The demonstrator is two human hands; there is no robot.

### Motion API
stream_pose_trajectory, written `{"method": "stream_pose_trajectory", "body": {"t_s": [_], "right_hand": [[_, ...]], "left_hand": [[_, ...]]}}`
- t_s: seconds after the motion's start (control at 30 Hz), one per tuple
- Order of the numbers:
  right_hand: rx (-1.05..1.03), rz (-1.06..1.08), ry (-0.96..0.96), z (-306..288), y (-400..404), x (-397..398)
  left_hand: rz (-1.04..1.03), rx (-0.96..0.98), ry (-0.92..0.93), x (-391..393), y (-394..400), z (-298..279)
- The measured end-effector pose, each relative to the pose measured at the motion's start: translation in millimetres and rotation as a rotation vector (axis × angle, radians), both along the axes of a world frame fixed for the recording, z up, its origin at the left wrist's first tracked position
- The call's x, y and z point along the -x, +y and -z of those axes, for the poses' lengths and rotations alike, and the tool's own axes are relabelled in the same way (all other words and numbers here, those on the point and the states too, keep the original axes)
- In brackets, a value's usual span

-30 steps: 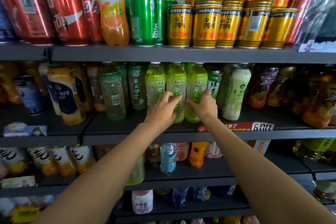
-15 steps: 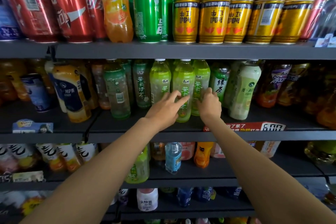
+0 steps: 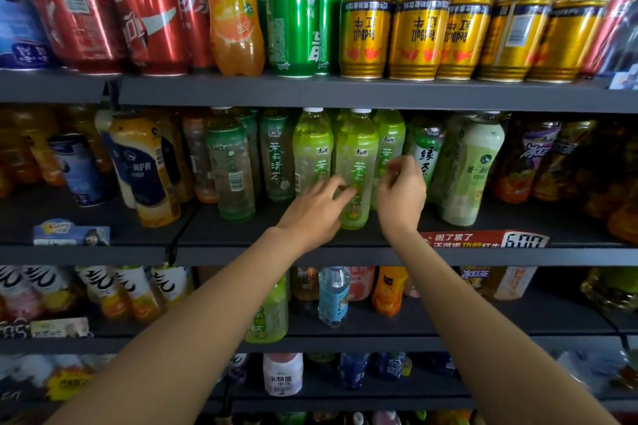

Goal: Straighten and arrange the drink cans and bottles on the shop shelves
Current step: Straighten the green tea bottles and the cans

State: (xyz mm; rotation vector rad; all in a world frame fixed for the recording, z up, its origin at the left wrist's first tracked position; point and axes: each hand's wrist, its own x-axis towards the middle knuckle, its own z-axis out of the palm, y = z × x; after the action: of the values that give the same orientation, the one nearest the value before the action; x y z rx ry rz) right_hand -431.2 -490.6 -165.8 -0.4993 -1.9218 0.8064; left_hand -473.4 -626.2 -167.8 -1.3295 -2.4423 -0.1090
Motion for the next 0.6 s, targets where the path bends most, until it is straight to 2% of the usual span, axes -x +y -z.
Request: {"method": "stream_pose_trajectory", "body": {"t_s": [0.1,0.23,0.43,0.6], "right_hand": [[-0.092,-0.139,0.130,0.0,-36.8,0.2],[-0.208,-0.246,0.141,4.6,-88.7,16.0],[-0.244,-0.357,0.098,16.5,-199.4,47.1],[-0.210,-0.413,0.075,20.8,-303.2,68.3]], "left_hand": [[-0.057,0.016,0.056,0.4,-19.3,3.6],[-0.136,-0.034,0.070,4.6,-65.4,0.9],[-0.301,-0.056,0.054,29.2,-188.5,6.3],[-0.334,-0.105,0.019,50.3,-297.6,9.3]]}}
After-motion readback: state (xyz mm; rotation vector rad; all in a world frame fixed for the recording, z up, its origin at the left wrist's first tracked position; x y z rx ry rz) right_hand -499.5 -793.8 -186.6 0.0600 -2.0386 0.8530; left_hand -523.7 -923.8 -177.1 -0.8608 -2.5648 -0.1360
